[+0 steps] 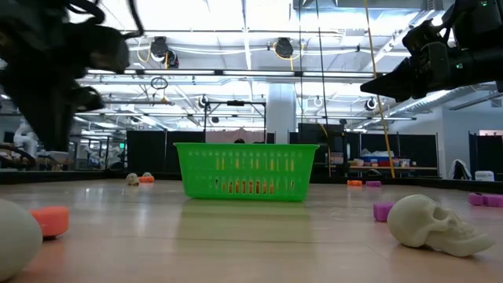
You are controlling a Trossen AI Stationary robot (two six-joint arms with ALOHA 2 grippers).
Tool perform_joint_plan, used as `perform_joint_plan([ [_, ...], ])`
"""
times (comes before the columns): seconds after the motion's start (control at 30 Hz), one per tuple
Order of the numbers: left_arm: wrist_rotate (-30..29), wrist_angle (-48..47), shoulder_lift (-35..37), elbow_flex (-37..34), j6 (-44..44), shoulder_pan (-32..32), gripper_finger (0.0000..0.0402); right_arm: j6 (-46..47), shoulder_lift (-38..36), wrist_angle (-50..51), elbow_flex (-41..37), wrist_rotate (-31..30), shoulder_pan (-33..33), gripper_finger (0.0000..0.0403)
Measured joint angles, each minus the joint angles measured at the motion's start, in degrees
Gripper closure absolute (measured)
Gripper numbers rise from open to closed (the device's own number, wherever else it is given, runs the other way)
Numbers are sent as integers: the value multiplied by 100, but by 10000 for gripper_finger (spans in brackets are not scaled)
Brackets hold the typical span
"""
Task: Sort Halloween decoration
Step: Put the orange skeleton toy into the green bin
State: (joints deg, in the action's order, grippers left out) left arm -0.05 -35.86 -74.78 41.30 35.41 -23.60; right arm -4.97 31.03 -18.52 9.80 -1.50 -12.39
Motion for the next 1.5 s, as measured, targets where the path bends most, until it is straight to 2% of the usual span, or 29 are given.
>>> perform_joint_plan([
  [0.2,-79,-807,0,0,1393,-522,271,-5,0,0,0,-11,1,403],
  [0.37,-127,-1542,2,-33,2376,-827,256,-11,2,0,0,-15,1,403],
  [0.6,-319,-1439,2,-364,2421,-992,256,-18,1,1,0,-17,-1,403],
  [0.87,-326,-681,26,-863,2421,-990,263,-20,0,0,0,-22,1,403],
  [1.2,-301,-42,-11,-944,2283,-986,263,-20,2,-1,2,-125,1,403],
  [1.5,-217,34,-4,-944,2423,-975,263,-20,36,-6,9,-195,0,403],
])
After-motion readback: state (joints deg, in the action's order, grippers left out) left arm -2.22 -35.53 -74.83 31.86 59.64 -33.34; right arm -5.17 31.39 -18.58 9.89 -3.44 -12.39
